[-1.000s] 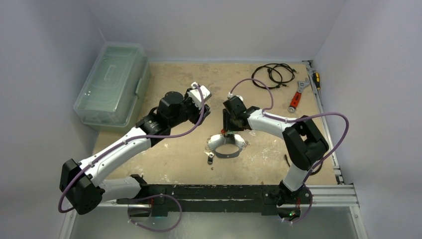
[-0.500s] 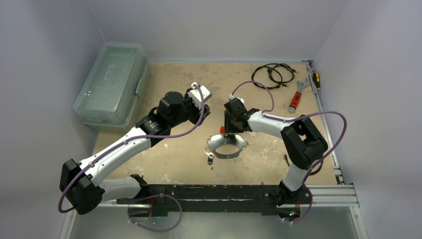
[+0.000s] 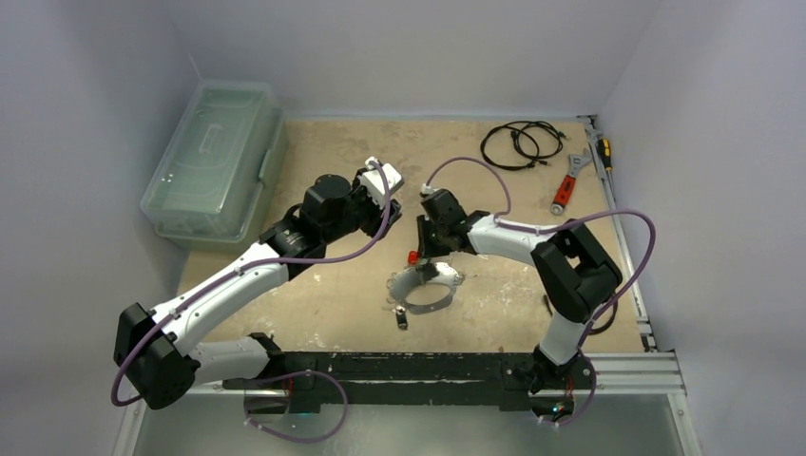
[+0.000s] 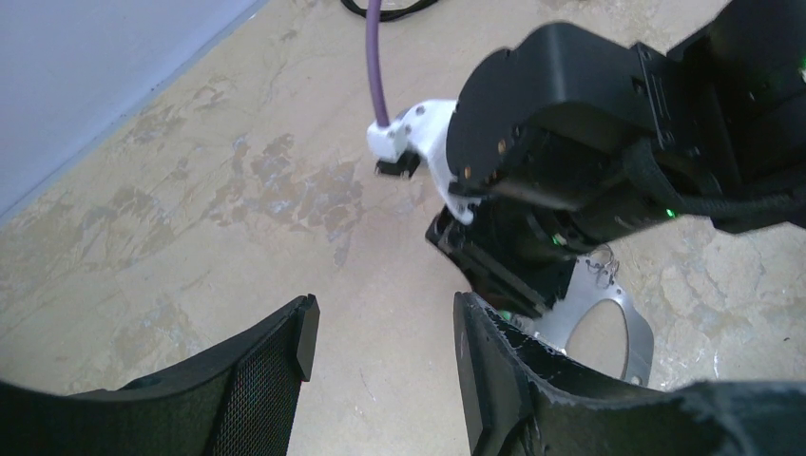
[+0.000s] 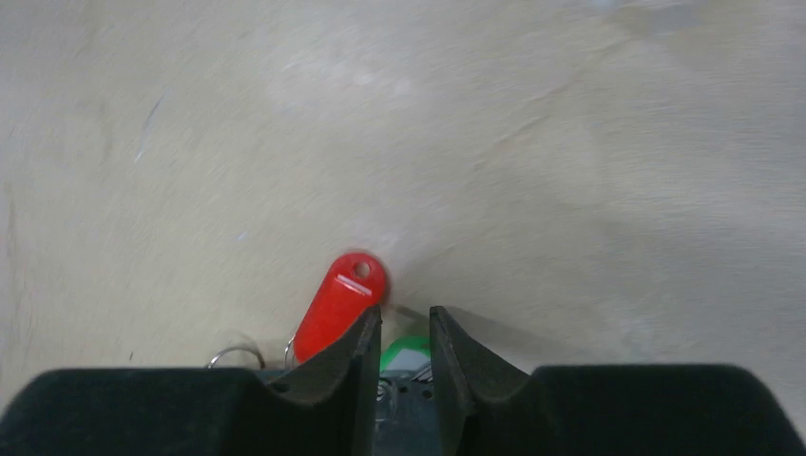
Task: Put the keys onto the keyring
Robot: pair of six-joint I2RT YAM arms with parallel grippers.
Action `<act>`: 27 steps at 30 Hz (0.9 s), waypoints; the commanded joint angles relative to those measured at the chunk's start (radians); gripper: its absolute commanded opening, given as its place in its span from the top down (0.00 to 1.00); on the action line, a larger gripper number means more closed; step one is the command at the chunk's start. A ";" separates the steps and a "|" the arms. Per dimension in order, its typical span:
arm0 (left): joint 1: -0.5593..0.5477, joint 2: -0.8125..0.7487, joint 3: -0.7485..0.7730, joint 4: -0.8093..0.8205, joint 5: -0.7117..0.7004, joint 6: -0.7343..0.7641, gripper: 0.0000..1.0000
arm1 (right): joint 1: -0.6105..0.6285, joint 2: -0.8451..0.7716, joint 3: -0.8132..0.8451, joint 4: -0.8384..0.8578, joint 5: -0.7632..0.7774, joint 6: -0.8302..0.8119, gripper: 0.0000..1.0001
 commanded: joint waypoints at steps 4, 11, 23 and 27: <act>0.002 -0.020 0.008 0.013 0.005 0.011 0.44 | 0.112 -0.128 0.018 0.026 -0.027 -0.132 0.58; 0.002 -0.025 0.007 0.011 -0.003 0.016 0.43 | 0.111 -0.207 -0.031 -0.126 0.141 0.060 0.37; 0.002 -0.037 0.006 0.009 0.003 0.017 0.43 | 0.113 -0.075 0.010 -0.079 0.107 0.099 0.36; 0.001 -0.041 0.005 0.011 0.002 0.019 0.43 | 0.113 -0.047 -0.004 -0.049 0.078 0.104 0.41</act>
